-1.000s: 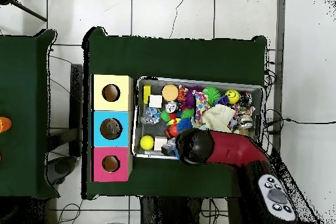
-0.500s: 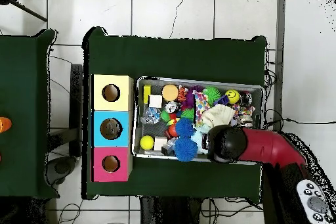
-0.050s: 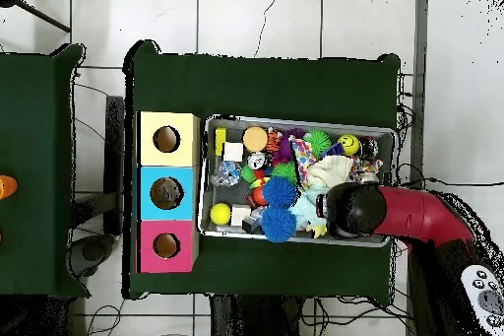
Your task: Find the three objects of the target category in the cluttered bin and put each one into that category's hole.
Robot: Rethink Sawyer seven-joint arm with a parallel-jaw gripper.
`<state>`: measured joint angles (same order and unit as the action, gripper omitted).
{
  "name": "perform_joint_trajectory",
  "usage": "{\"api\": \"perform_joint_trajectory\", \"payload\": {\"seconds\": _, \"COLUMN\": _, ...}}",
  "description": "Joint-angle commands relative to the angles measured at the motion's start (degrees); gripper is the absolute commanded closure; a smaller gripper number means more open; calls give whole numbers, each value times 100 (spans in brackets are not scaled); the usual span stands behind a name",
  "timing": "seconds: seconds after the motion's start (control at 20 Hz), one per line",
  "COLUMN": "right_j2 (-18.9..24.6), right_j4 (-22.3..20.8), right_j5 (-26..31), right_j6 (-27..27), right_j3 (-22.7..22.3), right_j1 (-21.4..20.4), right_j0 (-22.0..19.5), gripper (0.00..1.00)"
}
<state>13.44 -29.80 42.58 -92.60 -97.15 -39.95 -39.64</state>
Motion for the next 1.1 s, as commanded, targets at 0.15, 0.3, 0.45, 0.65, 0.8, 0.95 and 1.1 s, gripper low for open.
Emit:
{"api": "perform_joint_trajectory", "payload": {"seconds": 0.15, "right_j2": 736, "right_j4": -580, "right_j5": 265, "right_j6": 1573, "right_j3": 263, "right_j1": 304, "right_j0": -96, "gripper": 100}}
{"api": "perform_joint_trajectory", "payload": {"seconds": 0.3, "right_j2": 860, "right_j4": -595, "right_j5": 168, "right_j6": 1607, "right_j3": 138, "right_j1": 359, "right_j0": -226, "gripper": 100}}
{"api": "perform_joint_trajectory", "payload": {"seconds": 0.45, "right_j2": 943, "right_j4": -694, "right_j5": 54, "right_j6": 1470, "right_j3": 58, "right_j1": 337, "right_j0": -330, "gripper": 0}}
{"api": "perform_joint_trajectory", "payload": {"seconds": 0.65, "right_j2": 1031, "right_j4": -682, "right_j5": 125, "right_j6": 1573, "right_j3": 2, "right_j1": 322, "right_j0": -435, "gripper": 0}}
{"api": "perform_joint_trajectory", "payload": {"seconds": 0.8, "right_j2": 1120, "right_j4": -768, "right_j5": 198, "right_j6": 1609, "right_j3": 120, "right_j1": 373, "right_j0": -429, "gripper": 0}}
{"api": "perform_joint_trajectory", "payload": {"seconds": 0.95, "right_j2": 1163, "right_j4": -836, "right_j5": 223, "right_j6": 1582, "right_j3": 120, "right_j1": 365, "right_j0": -441, "gripper": 0}}
{"api": "perform_joint_trajectory", "payload": {"seconds": 1.1, "right_j2": 1183, "right_j4": -913, "right_j5": 248, "right_j6": 1516, "right_j3": 168, "right_j1": 386, "right_j0": -422, "gripper": 0}}
